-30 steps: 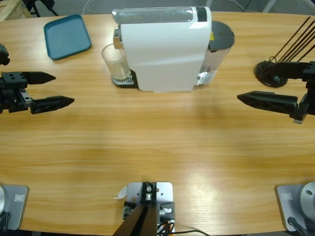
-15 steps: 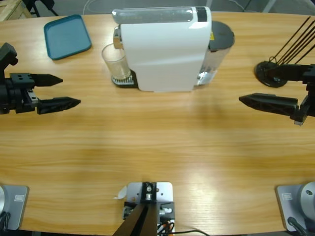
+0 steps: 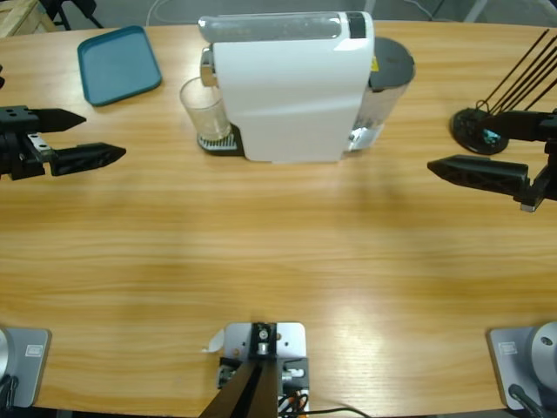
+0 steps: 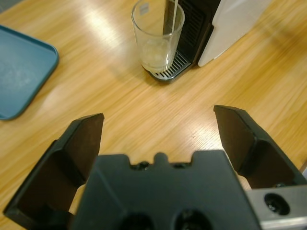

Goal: Pour coffee

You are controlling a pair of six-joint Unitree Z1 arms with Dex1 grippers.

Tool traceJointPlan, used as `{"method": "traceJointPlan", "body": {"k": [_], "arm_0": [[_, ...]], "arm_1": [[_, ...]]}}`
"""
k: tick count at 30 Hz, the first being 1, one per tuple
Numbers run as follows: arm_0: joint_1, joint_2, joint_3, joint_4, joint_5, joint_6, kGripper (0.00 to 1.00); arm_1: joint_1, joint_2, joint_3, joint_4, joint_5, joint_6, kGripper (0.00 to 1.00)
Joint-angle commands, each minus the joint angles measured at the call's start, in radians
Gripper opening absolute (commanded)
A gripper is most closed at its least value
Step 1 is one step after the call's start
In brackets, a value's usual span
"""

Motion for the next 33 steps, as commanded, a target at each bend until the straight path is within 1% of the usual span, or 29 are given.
{"method": "traceJointPlan", "body": {"k": [1, 2, 4, 7, 10, 14, 16, 19, 20, 23, 25, 26, 28, 33], "arm_0": [[0.022, -0.029, -0.076, 0.177, 0.026, 0.167, 1.0], [0.023, -0.039, -0.09, 0.219, 0.082, 0.163, 1.0], [0.031, -0.044, -0.13, 0.291, 0.101, 0.153, 1.0], [0.031, -0.062, -0.149, 0.292, 0.096, 0.147, 1.0], [0.03, -0.108, -0.129, 0.26, 0.078, 0.149, 1.0], [0.03, -0.119, -0.07, 0.215, -0.065, 0.18, 1.0], [0.023, -0.126, -0.038, 0.169, -0.077, 0.18, 1.0], [0.022, -0.125, -0.045, 0.166, -0.075, 0.179, 1.0], [0.022, -0.129, -0.054, 0.177, -0.083, 0.178, 1.0], [0.022, -0.188, -0.111, 0.275, -0.134, 0.177, 1.0], [0.017, -0.153, -0.11, 0.285, -0.097, 0.177, 1.0], [0.0, -0.129, -0.11, 0.286, -0.049, 0.177, 1.0], [-0.006, -0.108, -0.114, 0.288, -0.002, 0.176, 1.0], [-0.006, -0.104, -0.116, 0.288, -0.015, 0.17, 1.0]], "arm_1": [[0.013, -0.009, 0.042, 0.002, -0.028, 0.011, 1.0], [0.013, -0.012, 0.042, 0.002, -0.029, 0.012, 1.0], [0.013, -0.018, 0.043, -0.001, -0.029, 0.021, 1.0], [0.013, -0.023, 0.043, -0.001, -0.03, 0.036, 1.0], [0.013, -0.029, 0.043, -0.001, -0.033, 0.036, 1.0], [0.013, -0.027, 0.046, -0.006, -0.04, 0.036, 1.0], [0.013, -0.029, 0.046, -0.006, -0.041, 0.036, 1.0], [0.013, -0.032, 0.049, -0.008, -0.045, 0.036, 1.0], [0.013, -0.032, 0.049, -0.009, -0.046, 0.036, 1.0], [0.013, -0.035, 0.051, -0.009, -0.046, 0.036, 1.0], [0.013, -0.041, 0.051, -0.009, -0.046, 0.036, 1.0], [0.013, -0.043, 0.051, -0.009, -0.046, 0.036, 1.0], [0.013, -0.043, 0.051, -0.009, -0.046, 0.036, 1.0], [0.013, -0.044, 0.051, -0.009, -0.054, 0.038, 1.0]]}}
